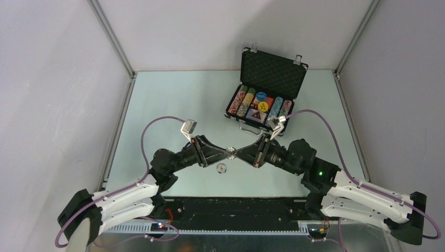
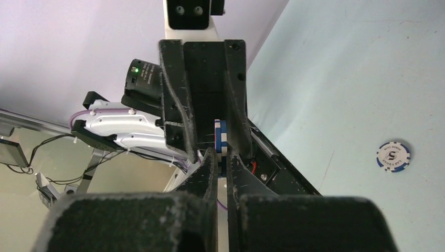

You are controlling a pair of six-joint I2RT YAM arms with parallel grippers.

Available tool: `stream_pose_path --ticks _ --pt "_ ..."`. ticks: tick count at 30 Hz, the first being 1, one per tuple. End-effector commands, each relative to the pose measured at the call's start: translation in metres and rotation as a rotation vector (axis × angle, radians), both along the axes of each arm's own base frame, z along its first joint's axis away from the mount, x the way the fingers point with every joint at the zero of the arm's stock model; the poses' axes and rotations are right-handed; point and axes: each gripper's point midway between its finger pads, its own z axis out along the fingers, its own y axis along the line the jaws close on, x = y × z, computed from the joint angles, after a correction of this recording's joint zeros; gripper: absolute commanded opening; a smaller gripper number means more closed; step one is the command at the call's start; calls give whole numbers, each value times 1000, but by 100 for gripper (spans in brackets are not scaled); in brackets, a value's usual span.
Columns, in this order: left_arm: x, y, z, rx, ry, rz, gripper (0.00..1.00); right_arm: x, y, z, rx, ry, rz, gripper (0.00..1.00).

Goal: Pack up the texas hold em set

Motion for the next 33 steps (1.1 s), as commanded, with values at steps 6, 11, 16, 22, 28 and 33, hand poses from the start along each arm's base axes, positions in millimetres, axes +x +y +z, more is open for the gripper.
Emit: stream_pose_path --ticks 6,11,16,22,28,33 --pt "1 1 -5 8 -26 1 81 52 -68 -12 -144 -93 -294 0" --pt "13 10 -24 68 6 39 87 85 -128 -37 -373 -189 -495 0" --pt "36 18 -57 366 12 138 87 120 -169 -54 -655 -285 -595 0" --pt "59 70 -49 748 -108 382 89 153 -193 -63 -963 -397 -578 0" --pt "82 115 -44 966 -181 558 90 181 -185 -70 -1039 -549 -412 0" --pt "93 139 -56 1092 -222 641 90 212 -188 -91 -1125 -581 -278 0"
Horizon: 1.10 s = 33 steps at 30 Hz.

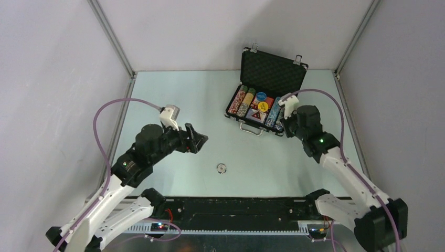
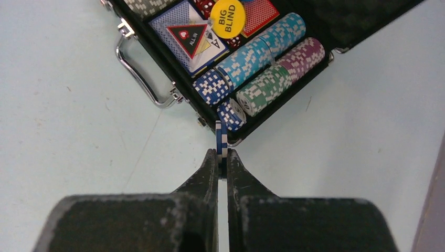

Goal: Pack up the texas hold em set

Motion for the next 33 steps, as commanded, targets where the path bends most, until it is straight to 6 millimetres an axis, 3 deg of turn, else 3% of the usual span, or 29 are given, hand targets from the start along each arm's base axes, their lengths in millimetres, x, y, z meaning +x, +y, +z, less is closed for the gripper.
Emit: stream_pose_path --ticks 1,4,11,15,21,33 --pt "9 36 -30 229 -5 88 90 35 13 26 -63 -84 192 0" --pt "10 38 -31 241 -16 88 90 52 8 7 -80 -24 253 0" --pt "13 46 -36 264 -13 119 90 83 5 -12 -146 -33 360 0" --pt "13 46 -38 266 -12 113 90 80 11 -23 -167 -1 438 0" --pt "12 44 -37 260 -13 105 90 56 28 -34 -103 75 541 0" --pt "10 45 -37 257 -18 102 90 56 25 -65 -160 180 537 0"
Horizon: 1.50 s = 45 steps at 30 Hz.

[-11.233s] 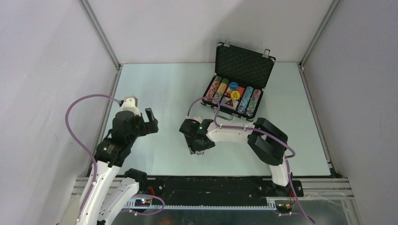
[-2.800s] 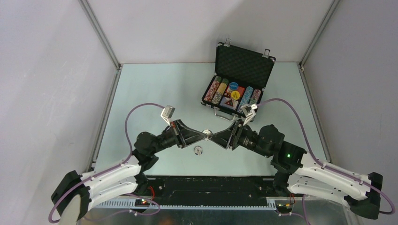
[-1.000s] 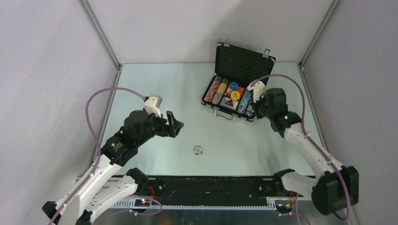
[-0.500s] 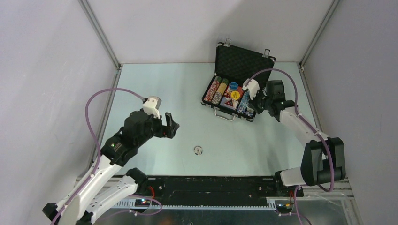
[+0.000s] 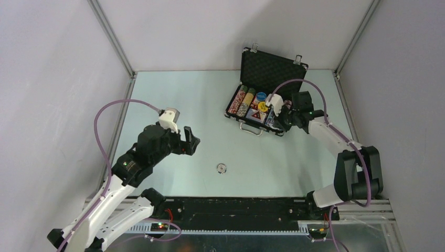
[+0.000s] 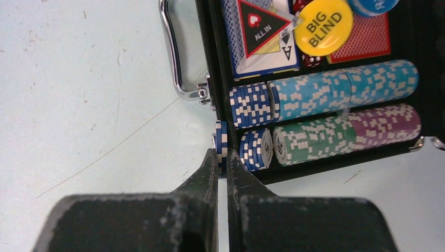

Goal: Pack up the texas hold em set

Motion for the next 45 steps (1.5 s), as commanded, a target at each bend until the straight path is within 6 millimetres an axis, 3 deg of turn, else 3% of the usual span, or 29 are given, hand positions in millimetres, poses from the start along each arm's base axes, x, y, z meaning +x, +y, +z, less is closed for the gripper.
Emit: stream_pose_path --ticks 1,22,37,45 --pt "2 2 2 13 -27 -2 90 11 -1 3 -26 -9 12 0" --pt "3 2 0 18 -22 -3 89 27 -19 -24 -125 35 -55 0" --pt "3 1 0 17 -19 -9 89 35 -35 -29 -217 21 -95 0" --pt "3 1 -1 19 -18 -9 89 47 -49 -21 -309 -49 -141 0"
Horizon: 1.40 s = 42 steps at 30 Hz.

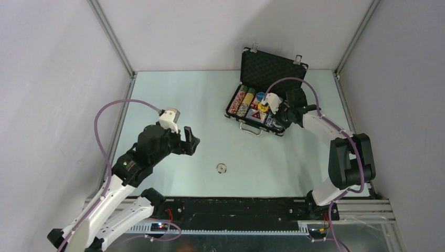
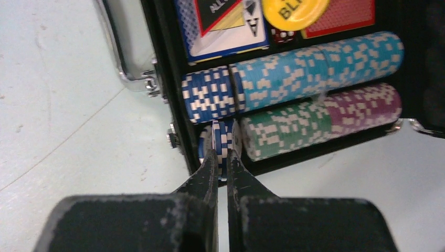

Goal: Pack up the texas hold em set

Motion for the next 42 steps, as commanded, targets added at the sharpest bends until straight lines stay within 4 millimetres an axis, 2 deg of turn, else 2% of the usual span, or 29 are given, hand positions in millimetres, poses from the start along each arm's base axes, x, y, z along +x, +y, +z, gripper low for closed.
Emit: stream_pose_path --ticks 1,8,14,16,22,26,30,34,39,42 --pt "3 1 0 14 -16 -5 89 26 -27 13 -150 -110 -64 0" --pt "3 1 -1 14 -15 -5 89 34 -32 25 -189 -172 -74 0" --pt "2 0 -2 15 -12 -8 89 31 -31 21 -196 -159 -60 0" --pt "3 0 -1 15 -13 -9 89 33 -30 26 -187 -173 -63 0" --pt "3 0 -2 16 -12 -7 89 37 -20 61 -128 -273 -61 0" --pt "3 0 -2 16 -10 -9 89 23 -2 77 -46 -278 19 0" --pt "3 0 -2 16 -10 -11 89 2 12 67 -14 -208 133 0" --pt "3 -1 -3 17 -7 -13 89 -8 10 48 -33 -129 153 0" --pt "3 -1 -3 17 -6 -13 89 -6 3 28 -84 -76 134 0" --pt "3 -1 -4 18 -6 -11 89 -3 0 25 -93 -75 125 0"
